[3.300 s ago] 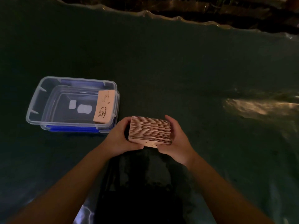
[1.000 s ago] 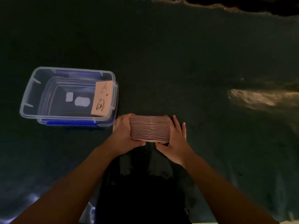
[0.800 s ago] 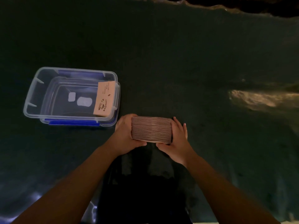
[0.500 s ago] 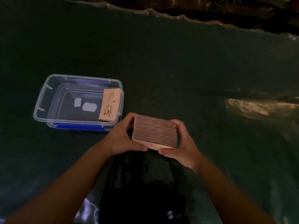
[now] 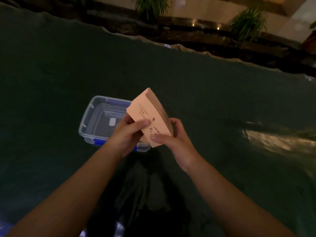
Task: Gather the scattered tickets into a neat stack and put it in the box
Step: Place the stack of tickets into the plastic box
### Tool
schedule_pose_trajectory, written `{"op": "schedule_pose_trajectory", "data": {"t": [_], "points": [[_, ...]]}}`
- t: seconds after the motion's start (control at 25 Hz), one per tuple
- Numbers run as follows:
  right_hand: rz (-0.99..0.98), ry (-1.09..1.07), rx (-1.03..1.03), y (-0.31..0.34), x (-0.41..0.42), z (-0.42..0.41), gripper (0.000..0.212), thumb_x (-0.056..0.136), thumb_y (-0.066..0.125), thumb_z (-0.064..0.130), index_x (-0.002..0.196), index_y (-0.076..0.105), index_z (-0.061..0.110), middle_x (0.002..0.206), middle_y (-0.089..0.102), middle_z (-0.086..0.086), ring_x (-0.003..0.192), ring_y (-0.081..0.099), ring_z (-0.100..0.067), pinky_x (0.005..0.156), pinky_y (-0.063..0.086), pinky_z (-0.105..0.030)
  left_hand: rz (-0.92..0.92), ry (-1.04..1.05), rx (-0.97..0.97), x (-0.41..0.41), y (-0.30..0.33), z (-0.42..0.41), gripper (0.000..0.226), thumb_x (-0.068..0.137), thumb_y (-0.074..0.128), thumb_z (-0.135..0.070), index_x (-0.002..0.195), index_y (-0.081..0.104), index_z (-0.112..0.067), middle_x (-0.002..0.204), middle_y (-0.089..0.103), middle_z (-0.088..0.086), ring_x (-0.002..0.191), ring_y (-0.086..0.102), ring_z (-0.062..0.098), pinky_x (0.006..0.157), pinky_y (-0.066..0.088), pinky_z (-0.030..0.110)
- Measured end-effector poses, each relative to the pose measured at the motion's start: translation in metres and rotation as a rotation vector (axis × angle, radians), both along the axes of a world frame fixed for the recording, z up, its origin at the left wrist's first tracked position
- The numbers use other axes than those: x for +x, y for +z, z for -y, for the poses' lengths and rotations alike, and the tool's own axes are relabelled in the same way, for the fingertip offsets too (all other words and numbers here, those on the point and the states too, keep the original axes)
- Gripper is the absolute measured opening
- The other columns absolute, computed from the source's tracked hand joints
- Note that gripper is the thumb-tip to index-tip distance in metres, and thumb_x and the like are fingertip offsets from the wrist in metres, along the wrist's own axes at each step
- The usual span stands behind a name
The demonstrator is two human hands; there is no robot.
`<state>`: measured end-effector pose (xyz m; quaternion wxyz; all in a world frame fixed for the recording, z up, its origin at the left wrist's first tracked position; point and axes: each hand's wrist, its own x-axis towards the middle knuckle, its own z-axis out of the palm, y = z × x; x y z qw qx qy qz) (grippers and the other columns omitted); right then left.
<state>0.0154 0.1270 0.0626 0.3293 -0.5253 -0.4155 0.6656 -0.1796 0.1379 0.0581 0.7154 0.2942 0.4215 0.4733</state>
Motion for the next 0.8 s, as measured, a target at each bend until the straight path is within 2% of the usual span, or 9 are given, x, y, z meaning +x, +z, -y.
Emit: {"op": "schedule_pose_trajectory", "data": {"t": [0.08, 0.16, 0.28, 0.4, 0.52, 0.56, 0.68, 0.8], "points": [[0.017, 0.014, -0.052, 0.006, -0.026, -0.006, 0.089, 0.058, 0.096, 0.035, 0.135, 0.052, 0.029, 0.136, 0.069, 0.001, 0.125, 0.068, -0.020, 0.102, 0.061, -0.044, -0.019, 0.048, 0.006, -0.017, 0.006, -0.004, 0.072, 0.074, 0.076, -0.014, 0.141, 0.051, -0.009, 0.132, 0.067, 0.017, 0.121, 0.067, 0.033, 0.091, 0.060, 0.045], [0.061, 0.064, -0.077, 0.012, -0.049, -0.012, 0.086, 0.062, 0.095, 0.039, 0.138, 0.054, 0.032, 0.134, 0.072, 0.005, 0.125, 0.068, -0.019, 0.106, 0.058, -0.047, -0.040, 0.104, 0.002, -0.038, 0.010, -0.010, 0.064, 0.075, 0.076, -0.013, 0.136, 0.056, -0.014, 0.125, 0.072, 0.012, 0.115, 0.071, 0.028, 0.086, 0.062, 0.040], [0.122, 0.113, -0.045, 0.019, -0.075, -0.027, 0.070, 0.078, 0.085, 0.044, 0.141, 0.057, 0.032, 0.127, 0.077, 0.007, 0.114, 0.075, -0.015, 0.095, 0.063, -0.040, -0.091, 0.108, -0.032, -0.072, 0.012, -0.021, 0.067, 0.074, 0.085, -0.018, 0.135, 0.058, -0.015, 0.120, 0.076, 0.012, 0.110, 0.074, 0.028, 0.079, 0.063, 0.037], [0.156, 0.106, -0.034, 0.020, -0.098, -0.046, 0.062, 0.093, 0.077, 0.039, 0.149, 0.051, 0.036, 0.127, 0.077, 0.004, 0.110, 0.077, -0.014, 0.085, 0.067, -0.037, -0.193, 0.019, -0.098, -0.098, 0.006, -0.034, 0.063, 0.074, 0.084, -0.025, 0.132, 0.060, -0.018, 0.112, 0.079, 0.009, 0.105, 0.076, 0.028, 0.073, 0.064, 0.035], [0.219, 0.117, -0.069, 0.015, -0.119, -0.062, 0.058, 0.097, 0.072, 0.040, 0.150, 0.048, 0.039, 0.119, 0.079, 0.005, 0.096, 0.079, -0.008, 0.067, 0.067, -0.028, -0.208, -0.012, -0.189, -0.111, -0.006, -0.050, 0.052, 0.084, 0.081, -0.027, 0.132, 0.061, -0.022, 0.110, 0.080, 0.008, 0.102, 0.077, 0.027, 0.073, 0.065, 0.038], [0.235, 0.106, -0.087, 0.010, -0.125, -0.065, 0.058, 0.097, 0.071, 0.041, 0.150, 0.047, 0.040, 0.117, 0.078, 0.005, 0.094, 0.079, -0.008, 0.066, 0.067, -0.028, -0.211, -0.015, -0.219, -0.113, -0.010, -0.056, 0.049, 0.085, 0.079, -0.028, 0.131, 0.061, -0.023, 0.108, 0.080, 0.008, 0.100, 0.078, 0.027, 0.072, 0.065, 0.039], [0.255, 0.050, -0.177, -0.006, -0.140, -0.072, 0.056, 0.098, 0.067, 0.042, 0.150, 0.048, 0.038, 0.114, 0.077, 0.003, 0.097, 0.078, -0.015, 0.077, 0.069, -0.038, -0.272, -0.037, -0.321, -0.111, -0.024, -0.071, 0.045, 0.087, 0.076, -0.032, 0.129, 0.061, -0.026, 0.105, 0.081, 0.010, 0.093, 0.079, 0.027, 0.070, 0.065, 0.041], [0.290, 0.029, -0.243, -0.017, -0.150, -0.072, 0.049, 0.101, 0.061, 0.042, 0.148, 0.049, 0.035, 0.105, 0.075, 0.006, 0.089, 0.076, -0.011, 0.062, 0.064, -0.028, -0.324, -0.060, -0.429, -0.106, -0.036, -0.082, 0.040, 0.090, 0.071, -0.032, 0.128, 0.060, -0.027, 0.111, 0.078, 0.014, 0.096, 0.078, 0.032, 0.078, 0.064, 0.047]]}}
